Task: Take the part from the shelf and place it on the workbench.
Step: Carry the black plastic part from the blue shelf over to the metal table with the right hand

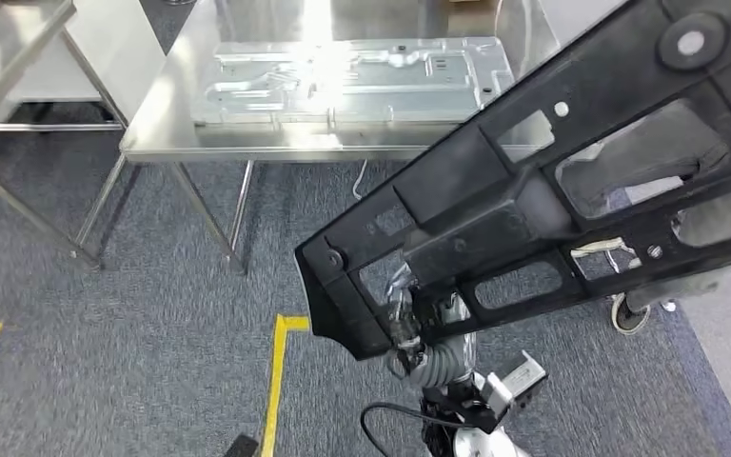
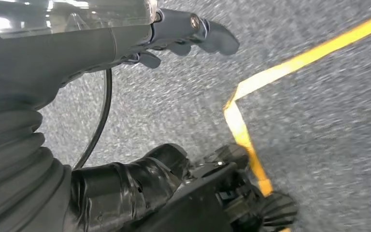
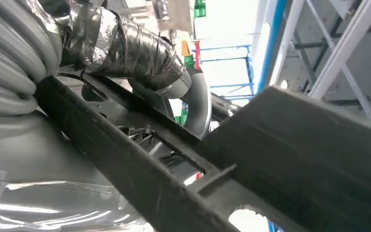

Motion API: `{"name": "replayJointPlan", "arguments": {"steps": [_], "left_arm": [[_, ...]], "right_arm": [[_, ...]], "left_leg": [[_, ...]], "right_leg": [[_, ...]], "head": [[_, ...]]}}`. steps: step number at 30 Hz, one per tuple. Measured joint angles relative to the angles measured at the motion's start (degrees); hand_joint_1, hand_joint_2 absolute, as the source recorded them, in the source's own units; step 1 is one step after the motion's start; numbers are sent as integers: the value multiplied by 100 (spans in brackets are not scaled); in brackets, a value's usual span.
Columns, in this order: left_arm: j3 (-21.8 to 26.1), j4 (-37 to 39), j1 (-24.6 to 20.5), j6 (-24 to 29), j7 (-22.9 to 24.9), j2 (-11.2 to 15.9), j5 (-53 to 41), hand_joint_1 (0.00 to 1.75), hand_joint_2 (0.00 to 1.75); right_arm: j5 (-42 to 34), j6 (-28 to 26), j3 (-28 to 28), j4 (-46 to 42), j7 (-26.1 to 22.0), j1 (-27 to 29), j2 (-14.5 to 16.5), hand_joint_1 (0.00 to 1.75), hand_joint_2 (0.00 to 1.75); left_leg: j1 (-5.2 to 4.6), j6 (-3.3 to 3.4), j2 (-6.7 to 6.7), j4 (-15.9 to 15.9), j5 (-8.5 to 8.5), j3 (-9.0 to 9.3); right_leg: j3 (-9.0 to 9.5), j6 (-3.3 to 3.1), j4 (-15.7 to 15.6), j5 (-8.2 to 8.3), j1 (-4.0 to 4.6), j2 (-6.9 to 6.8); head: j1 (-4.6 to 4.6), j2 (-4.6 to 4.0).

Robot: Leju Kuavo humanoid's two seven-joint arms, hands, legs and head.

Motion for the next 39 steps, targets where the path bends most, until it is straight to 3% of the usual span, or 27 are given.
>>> {"name": "replayJointPlan", "arguments": {"steps": [3, 5, 6, 8, 9, 11, 13, 16, 19, 21, 22, 24, 26, 28, 31, 32, 34, 36, 37, 39], "left_arm": [[0, 0, -3, 1, -4, -2, 0, 0, 175], [0, 0, 22, 1, -3, -3, 5, 0, 175], [0, 0, 30, 1, -3, -3, 8, 0, 175], [0, 3, 32, 2, -4, 10, 14, 0, 175], [0, 7, 30, 2, -4, 22, 14, 0, 175], [0, 13, 31, 2, -5, 44, 15, 0, 175], [0, 14, 37, 3, -5, 43, 16, 0, 175], [0, 15, 34, 3, -10, 27, 18, 0, 175], [0, 15, 7, 3, -12, 13, 20, 0, 175], [0, 15, 20, 2, -12, 2, 21, 0, 175], [0, 15, 30, 1, -12, -4, 22, 0, 175], [0, 16, 40, 2, -12, -10, 22, 0, 175], [0, 20, 30, 2, -6, -8, 24, 0, 175], [0, 22, 27, 2, 2, -5, 28, 0, 175], [0, 21, 13, 4, 3, -5, 32, 0, 175], [0, 21, 1, 4, 3, -5, 32, 0, 175], [0, 20, -5, 3, 3, -8, 32, 0, 175], [0, 21, 19, 3, 4, -11, 33, 0, 175], [0, 21, 30, 3, 5, -12, 33, 0, 175], [0, 22, 36, 3, 6, -9, 34, 0, 175]], "right_arm": [[-1, 0, 0, 1, 2, 1, 0, 175, 175], [-1, 0, 0, 1, 5, 4, 0, 175, 175], [-1, 0, 0, 1, 5, 5, 0, 175, 175], [0, 0, 0, 1, 6, 2, 0, 175, 175], [-1, 0, 0, 1, 6, 2, 0, 175, 175], [-2, 3, 0, 2, 9, 0, 1, 175, 175], [-3, 6, 0, 2, 15, 7, 1, 175, 175], [-8, 4, 0, 2, 21, -4, 0, 175, 175], [-9, 4, 0, 2, 21, -9, -1, 175, 175], [-13, 4, 0, 2, 24, 14, -2, 175, 175], [-14, 4, 0, 2, 25, 20, -2, 175, 175], [-16, 4, 0, 5, 27, 22, -3, 175, 175], [-20, 7, 0, 19, 30, 27, -7, 175, 175], [-30, 10, 0, 33, 33, 45, -9, 175, 175], [-44, 19, 0, 36, 35, 42, -2, 175, 175], [-49, 24, 0, 36, 36, 39, 0, 175, 175], [-56, 33, 0, 39, 38, 36, 0, 175, 175], [-59, 35, 0, 45, 40, 38, 0, 175, 175], [-60, 35, 0, 47, 41, 39, 0, 175, 175], [-61, 36, 0, 48, 41, 36, 0, 175, 175]], "left_leg": [[8, -36, 5, 983, -300, -663], [-8, 7, 4, 1157, -317, -942], [-29, 63, 3, 974, -162, -946], [-120, 251, 2, 297, 364, -782], [-171, 341, -2, 1, 537, -696], [-249, 457, -11, -319, 661, -577], [-270, 500, -15, -468, 665, -479], [-193, 482, -12, -685, 686, -198], [-139, 448, -12, -740, 628, -40], [-96, 391, -17, -726, 537, 38], [-62, 351, -21, -705, 480, 88], [2, 248, -30, -615, 337, 165], [20, 133, -44, -472, 184, 165], [15, 40, -48, -381, 92, 172], [33, -22, -20, -167, 29, 120], [39, -34, -8, 88, -28, -22], [42, -57, 2, 778, -245, -473], [41, -60, 2, 1131, -365, -825], [36, -39, 2, 1032, -264, -869], [1, 62, 2, 384, 246, -724]], "right_leg": [[102, -55, -19, -87, 27, -1], [190, -75, -21, -162, 70, 20], [253, -83, -23, -204, 98, 30], [383, -90, -43, -290, 137, 37], [434, -81, -66, -325, 138, 41], [506, -36, -120, -347, 114, 47], [567, 15, -138, -296, 100, 41], [541, 91, 72, -358, 107, 31], [-2, 200, 926, -743, 57, 30], [-311, 293, 1179, -861, -2, 26], [-347, 343, 1052, -757, -37, 21], [-256, 451, 448, -224, -124, 5], [-199, 420, 49, 74, -160, -10], [-201, 265, 46, 49, -143, -7], [-92, 126, 46, 47, -151, 0], [-46, 99, 30, 25, -152, -4], [32, 59, 7, -35, -133, -11], [117, 45, 1, -109, -106, 5], [172, 43, -1, -150, -93, 17], [304, 51, -19, -236, -71, 30]], "head": [[-18, 0], [-19, 0], [-19, 0], [-7, 0], [3, 0], [15, 0], [10, 0], [24, 0], [36, 0], [37, 0], [36, 0], [50, -1], [72, -1], [82, 0], [68, 0], [61, 0], [50, 0], [51, 0], [49, 0], [49, 0]]}}
